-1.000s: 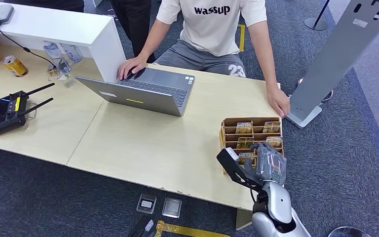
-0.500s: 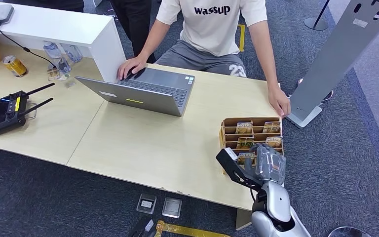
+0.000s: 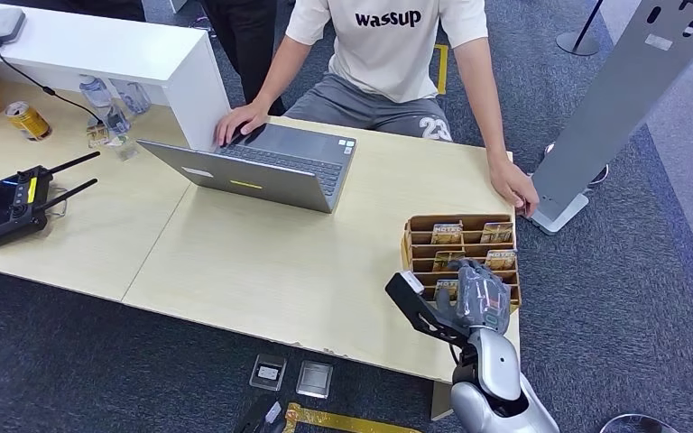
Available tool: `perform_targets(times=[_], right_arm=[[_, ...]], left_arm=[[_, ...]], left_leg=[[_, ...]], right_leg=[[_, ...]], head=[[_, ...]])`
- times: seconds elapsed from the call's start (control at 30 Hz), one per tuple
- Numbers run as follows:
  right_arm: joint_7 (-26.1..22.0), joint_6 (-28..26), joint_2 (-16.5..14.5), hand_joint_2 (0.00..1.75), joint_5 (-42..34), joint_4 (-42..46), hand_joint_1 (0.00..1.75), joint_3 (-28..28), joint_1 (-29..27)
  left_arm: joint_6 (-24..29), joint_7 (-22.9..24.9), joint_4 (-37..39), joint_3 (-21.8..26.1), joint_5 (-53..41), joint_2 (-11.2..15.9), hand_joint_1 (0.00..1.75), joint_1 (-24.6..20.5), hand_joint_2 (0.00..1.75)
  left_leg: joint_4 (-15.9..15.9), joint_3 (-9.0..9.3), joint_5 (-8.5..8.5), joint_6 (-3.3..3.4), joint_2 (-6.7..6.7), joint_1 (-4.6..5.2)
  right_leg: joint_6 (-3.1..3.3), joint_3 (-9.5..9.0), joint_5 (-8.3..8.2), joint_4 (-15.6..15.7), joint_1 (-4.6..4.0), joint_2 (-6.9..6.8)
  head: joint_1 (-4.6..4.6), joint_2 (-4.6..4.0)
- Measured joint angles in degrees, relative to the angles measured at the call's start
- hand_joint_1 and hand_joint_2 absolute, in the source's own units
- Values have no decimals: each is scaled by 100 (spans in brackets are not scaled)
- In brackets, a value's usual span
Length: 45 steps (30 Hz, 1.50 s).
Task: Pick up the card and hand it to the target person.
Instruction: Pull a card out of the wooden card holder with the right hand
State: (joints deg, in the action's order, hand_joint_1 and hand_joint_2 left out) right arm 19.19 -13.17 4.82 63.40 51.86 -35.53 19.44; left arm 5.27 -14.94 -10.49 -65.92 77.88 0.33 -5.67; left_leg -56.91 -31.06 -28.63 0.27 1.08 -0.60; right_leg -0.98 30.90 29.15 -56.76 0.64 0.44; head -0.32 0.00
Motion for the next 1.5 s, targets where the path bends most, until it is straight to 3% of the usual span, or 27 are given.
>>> perform_targets(times=[0.73, 1.03, 1.2, 1.5], right_arm=[[37, -1, -43, 175, -114, -179, 96, -105, 66], [40, -1, -39, 175, -147, -196, 131, -146, 67], [44, -3, -37, 175, -157, -196, 137, -166, 69], [32, -9, -34, 175, -208, -196, 170, -170, 110]], left_arm=[[22, 44, 0, -1, 0, 0, 0, -1, 0], [24, 45, 0, 0, 0, 0, 0, 0, 0], [24, 45, -1, 0, 0, 0, 0, 0, 0], [24, 45, 0, -2, 0, 0, 0, 0, 0]], left_leg=[[0, 1, 0, 0, 0, 0], [0, 2, 0, 0, 0, 0], [0, 3, 0, 0, 0, 0], [0, 6, 0, 0, 0, 0]], right_leg=[[0, 0, 0, 0, 0, 0], [0, 0, 0, 0, 0, 0], [0, -1, 0, 0, 0, 0], [0, -3, 0, 0, 0, 1]], head=[[-1, 0], [-1, 0], [-1, 0], [-1, 0]])
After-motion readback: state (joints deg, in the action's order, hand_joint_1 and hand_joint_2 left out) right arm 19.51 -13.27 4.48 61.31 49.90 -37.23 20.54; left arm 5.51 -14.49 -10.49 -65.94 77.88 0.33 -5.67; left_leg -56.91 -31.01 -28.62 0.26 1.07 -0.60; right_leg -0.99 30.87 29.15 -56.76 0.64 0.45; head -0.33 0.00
